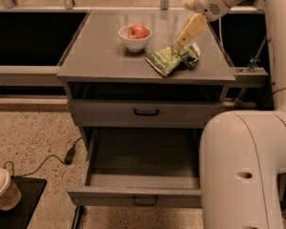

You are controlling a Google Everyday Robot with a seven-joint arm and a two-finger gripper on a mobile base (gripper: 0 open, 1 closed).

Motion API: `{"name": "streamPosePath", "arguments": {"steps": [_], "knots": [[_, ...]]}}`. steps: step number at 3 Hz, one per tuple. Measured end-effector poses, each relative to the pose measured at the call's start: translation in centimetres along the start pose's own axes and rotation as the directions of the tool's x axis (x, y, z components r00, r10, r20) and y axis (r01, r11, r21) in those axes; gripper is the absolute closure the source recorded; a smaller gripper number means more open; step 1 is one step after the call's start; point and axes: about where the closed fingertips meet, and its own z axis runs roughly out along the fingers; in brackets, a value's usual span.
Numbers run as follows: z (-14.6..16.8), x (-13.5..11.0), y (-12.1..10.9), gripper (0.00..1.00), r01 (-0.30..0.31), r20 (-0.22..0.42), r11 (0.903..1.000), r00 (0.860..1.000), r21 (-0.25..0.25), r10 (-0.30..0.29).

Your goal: Place green jalapeno chip bag into middle drawer

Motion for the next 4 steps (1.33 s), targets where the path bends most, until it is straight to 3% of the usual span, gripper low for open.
{"name": "streamPosePath", "arguments": {"steps": [1, 2, 3, 4], "knots": [[-0.2, 4.7, -1.5, 0.0, -0.093, 0.133, 0.9951, 0.987, 0.033, 0.088], [2.6, 9.8, -1.9, 0.0, -0.185, 0.218, 0.9828, 0.959, 0.001, 0.18], [6.7, 13.1, -1.9, 0.0, -0.242, 0.243, 0.9692, 0.938, -0.044, 0.246], [10.3, 13.8, -1.6, 0.0, -0.259, 0.232, 0.9622, 0.934, -0.083, 0.272]]}}
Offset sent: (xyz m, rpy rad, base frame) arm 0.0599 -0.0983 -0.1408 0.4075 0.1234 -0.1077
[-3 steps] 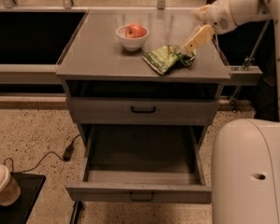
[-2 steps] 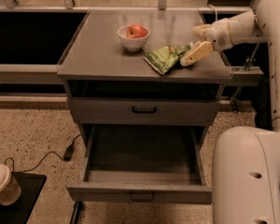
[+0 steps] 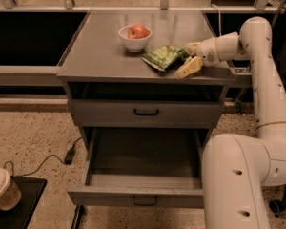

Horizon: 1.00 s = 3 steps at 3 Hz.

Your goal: Place green jalapeno chip bag into middle drawer

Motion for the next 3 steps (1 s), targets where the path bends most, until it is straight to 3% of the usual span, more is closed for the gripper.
{"name": "streamPosePath", "arguments": {"steps": [1, 3], "knots": [[-0.16, -0.3, -0.01, 0.0, 0.0, 0.0, 1.0, 1.0, 0.0, 0.0], [-0.15, -0.3, 0.06, 0.42, 0.0, 0.0, 1.0, 1.0, 0.0, 0.0]]}}
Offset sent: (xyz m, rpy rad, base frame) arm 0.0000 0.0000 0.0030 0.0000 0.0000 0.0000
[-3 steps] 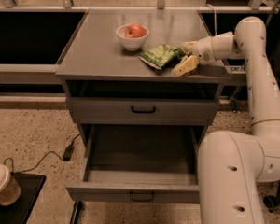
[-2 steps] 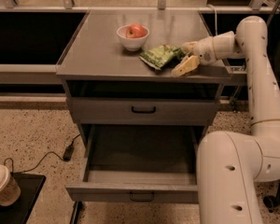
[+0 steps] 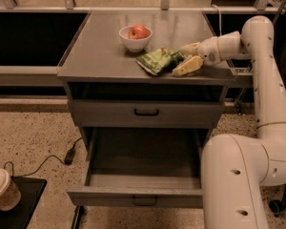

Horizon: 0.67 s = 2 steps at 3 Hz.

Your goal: Place green jalapeno chip bag into middle drawer

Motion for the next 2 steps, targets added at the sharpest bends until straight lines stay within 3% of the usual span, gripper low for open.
{"name": "streamPosePath", "arguments": {"steps": [2], "knots": [[-0.4, -0.73, -0.02, 0.87, 0.0, 0.0, 1.0, 1.0, 0.0, 0.0]]}}
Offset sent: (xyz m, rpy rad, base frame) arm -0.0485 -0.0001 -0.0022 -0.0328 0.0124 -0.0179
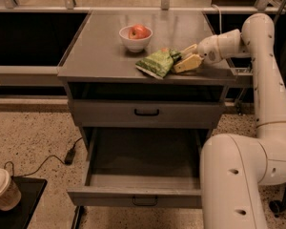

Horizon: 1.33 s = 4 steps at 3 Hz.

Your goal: Place green jalapeno chip bag into middle drawer

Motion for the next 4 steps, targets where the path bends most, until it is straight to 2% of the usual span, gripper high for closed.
{"name": "streamPosePath", "arguments": {"steps": [1, 2, 3, 4], "knots": [[-0.3, -0.6, 0.4, 1.0, 0.0, 0.0, 1.0, 1.0, 0.0, 0.0], [-0.4, -0.7, 0.4, 1.0, 0.0, 0.0, 1.0, 1.0, 0.0, 0.0], [-4.7, -3.0, -0.2, 1.0, 0.002, -0.077, 0.9948, 0.997, 0.102, 0.006], [-8.4, -5.8, 1.6, 1.0, -0.026, -0.216, 0.983, 0.974, 0.182, 0.066]]}}
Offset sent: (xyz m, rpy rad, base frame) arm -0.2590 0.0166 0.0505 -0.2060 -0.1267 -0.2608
